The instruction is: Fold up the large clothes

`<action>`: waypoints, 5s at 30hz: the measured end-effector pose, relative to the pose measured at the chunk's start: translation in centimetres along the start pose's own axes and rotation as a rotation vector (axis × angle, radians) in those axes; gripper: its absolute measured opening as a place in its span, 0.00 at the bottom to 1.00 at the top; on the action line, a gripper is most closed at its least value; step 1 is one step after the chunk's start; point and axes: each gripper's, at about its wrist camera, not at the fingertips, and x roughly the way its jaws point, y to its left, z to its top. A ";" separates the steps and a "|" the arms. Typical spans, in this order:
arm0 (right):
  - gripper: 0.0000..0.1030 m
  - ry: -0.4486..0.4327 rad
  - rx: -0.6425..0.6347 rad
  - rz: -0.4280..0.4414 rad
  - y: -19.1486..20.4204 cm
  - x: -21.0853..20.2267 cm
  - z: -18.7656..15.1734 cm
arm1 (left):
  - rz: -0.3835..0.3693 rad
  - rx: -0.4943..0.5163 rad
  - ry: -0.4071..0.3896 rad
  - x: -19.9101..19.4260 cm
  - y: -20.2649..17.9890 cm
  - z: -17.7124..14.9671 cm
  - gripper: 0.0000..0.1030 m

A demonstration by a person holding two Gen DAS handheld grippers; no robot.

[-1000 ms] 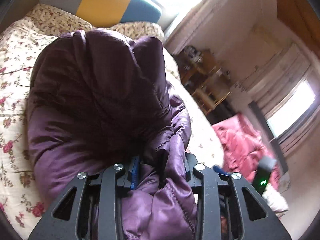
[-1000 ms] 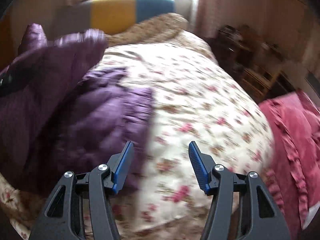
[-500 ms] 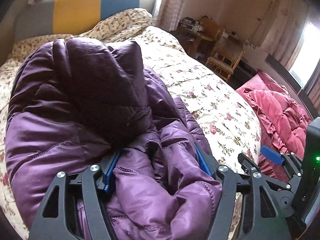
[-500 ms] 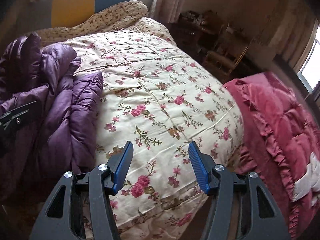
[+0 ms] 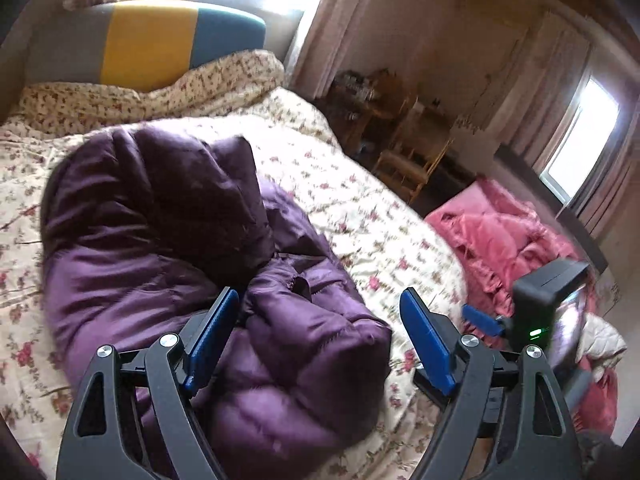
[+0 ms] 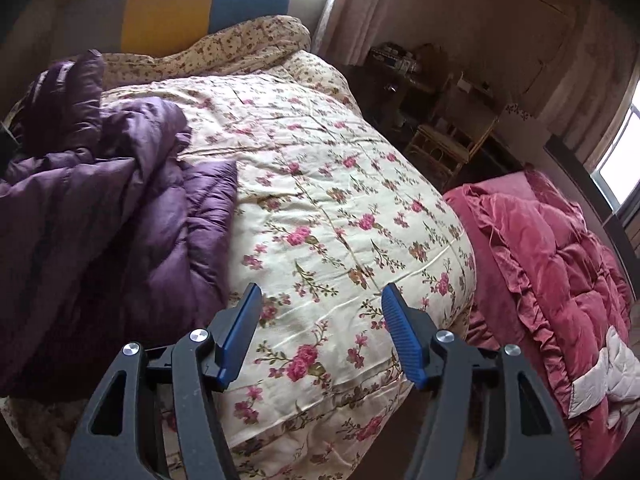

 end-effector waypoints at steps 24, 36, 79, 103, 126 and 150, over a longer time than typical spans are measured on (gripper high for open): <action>0.65 -0.173 -0.121 0.202 6.1 -10.6 2.4 | 0.331 -0.142 -0.045 -3.8 10.2 -3.3 0.78; 0.19 -0.057 -0.190 0.247 8.9 -5.9 1.5 | 0.298 -0.135 -0.029 -3.0 10.1 -3.5 0.78; 0.32 -0.010 -0.076 0.213 6.3 -4.3 1.1 | 0.257 0.005 -0.024 -0.5 8.0 -3.1 0.75; 0.35 -0.097 -0.095 0.244 12.4 -2.9 7.1 | 0.372 -0.082 -0.069 -2.3 13.8 0.1 0.75; 0.31 0.045 -0.028 0.266 9.2 8.4 3.5 | 0.275 0.028 0.042 6.8 10.0 0.1 0.75; 0.39 0.000 0.015 0.245 8.3 4.8 6.6 | 0.297 0.000 0.027 5.6 10.4 0.6 0.76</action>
